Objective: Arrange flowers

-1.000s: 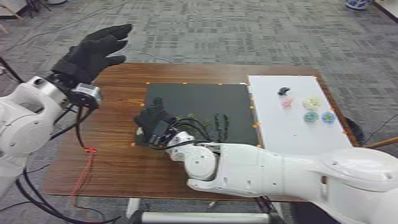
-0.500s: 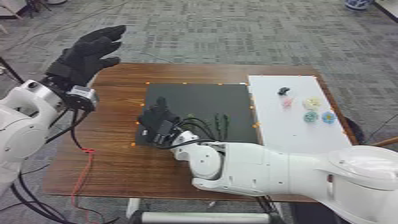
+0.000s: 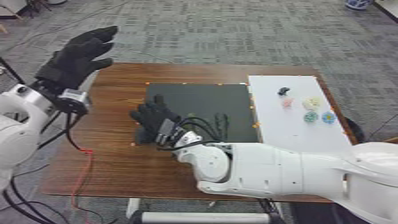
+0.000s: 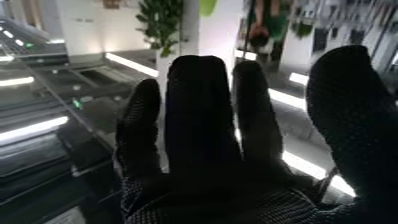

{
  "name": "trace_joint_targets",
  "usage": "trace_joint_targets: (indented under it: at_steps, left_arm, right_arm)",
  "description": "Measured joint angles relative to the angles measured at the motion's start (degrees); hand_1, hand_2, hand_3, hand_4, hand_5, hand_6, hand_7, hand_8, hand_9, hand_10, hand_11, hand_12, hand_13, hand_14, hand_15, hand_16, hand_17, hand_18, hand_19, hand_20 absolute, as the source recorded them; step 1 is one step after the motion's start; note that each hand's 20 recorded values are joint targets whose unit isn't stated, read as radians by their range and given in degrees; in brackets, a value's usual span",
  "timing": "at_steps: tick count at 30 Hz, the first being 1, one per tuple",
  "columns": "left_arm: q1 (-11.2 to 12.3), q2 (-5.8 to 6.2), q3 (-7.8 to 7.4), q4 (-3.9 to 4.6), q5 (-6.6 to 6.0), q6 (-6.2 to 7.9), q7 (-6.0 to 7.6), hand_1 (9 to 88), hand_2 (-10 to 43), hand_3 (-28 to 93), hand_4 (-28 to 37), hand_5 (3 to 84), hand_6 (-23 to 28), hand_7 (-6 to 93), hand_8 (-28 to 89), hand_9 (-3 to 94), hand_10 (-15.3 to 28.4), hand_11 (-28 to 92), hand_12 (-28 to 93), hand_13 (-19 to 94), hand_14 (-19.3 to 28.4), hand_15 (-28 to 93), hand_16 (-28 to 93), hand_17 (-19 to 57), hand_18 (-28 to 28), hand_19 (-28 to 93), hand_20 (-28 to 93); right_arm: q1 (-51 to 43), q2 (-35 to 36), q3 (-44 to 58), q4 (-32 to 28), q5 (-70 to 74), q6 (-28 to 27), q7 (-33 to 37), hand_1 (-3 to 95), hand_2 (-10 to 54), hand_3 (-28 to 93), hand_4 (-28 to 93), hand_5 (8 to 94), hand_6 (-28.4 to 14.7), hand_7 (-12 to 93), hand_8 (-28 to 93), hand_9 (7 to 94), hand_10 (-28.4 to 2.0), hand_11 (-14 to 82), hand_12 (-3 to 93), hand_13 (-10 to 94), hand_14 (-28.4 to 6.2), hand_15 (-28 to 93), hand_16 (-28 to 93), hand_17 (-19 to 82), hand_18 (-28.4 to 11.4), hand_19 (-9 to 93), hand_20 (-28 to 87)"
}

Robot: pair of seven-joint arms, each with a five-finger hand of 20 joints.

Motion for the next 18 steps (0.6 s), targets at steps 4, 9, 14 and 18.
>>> trace_joint_targets:
  at_steps: [4, 9, 14, 18]
  left_arm:
    - [5.40, -1.22, -5.61, -2.37, 0.15, 0.82, 0.34, 23.0, -5.9, 68, -28.3, 18.0, 1.4, 17.1, -9, 10.0, 6.8, 7, 21, 0, 8.9, 23, 1, -18.5, 17.5, 33, 9]
    - [12.27, -3.70, -11.31, -5.22, 0.97, 1.79, 0.88, 23.0, -6.0, 68, -28.3, 18.2, 1.5, 17.1, -9, 10.2, 6.9, 7, 21, 0, 8.9, 23, 0, -18.3, 17.5, 33, 9]
    - [17.27, -6.27, -12.90, -6.58, 2.34, 3.04, 1.84, 23.1, -6.2, 69, -28.3, 18.4, 1.5, 17.3, -9, 10.3, 6.9, 8, 20, 1, 9.0, 23, 0, -18.2, 17.7, 33, 9]
    - [22.03, -8.24, -15.23, -7.83, 2.34, 4.33, 2.87, 23.2, -6.2, 69, -28.3, 18.4, 1.5, 17.4, -9, 10.3, 6.9, 8, 20, 0, 10.0, 25, 0, -18.0, 18.7, 34, 9]
  right_arm:
    - [-3.00, 5.90, 7.33, -7.62, 0.43, 3.27, -0.16, 26.6, -9.5, 90, -28, 34.6, -1.5, 39, -19, 36.7, -10.6, 33.8, 24.6, 37, -10.0, 74, 25, 14, -18.3, 74, 53]
    - [-11.74, 14.71, 22.97, -13.15, -0.24, 4.05, -0.57, 26.3, -9.5, 89, -28, 34.8, -1.6, 38, -19, 37.3, -10.5, 33.3, 24.4, 36, -10.3, 73, 24, 14, -18.3, 74, 52]
    - [-22.01, 24.97, 36.70, -12.98, -1.07, 1.55, 3.84, 26.2, -9.5, 89, -28, 39.0, -0.7, 38, -19, 39.7, -9.7, 32.3, 23.8, 37, -10.1, 72, 23, 14, -18.5, 73, 52]
    - [-32.01, 33.81, 47.61, -12.03, -1.09, -4.03, 7.99, 26.1, -9.5, 90, -28, 41.3, 0.2, 39, -19, 40.7, -9.2, 32.3, 23.8, 37, -9.7, 72, 22, 14, -18.6, 73, 52]
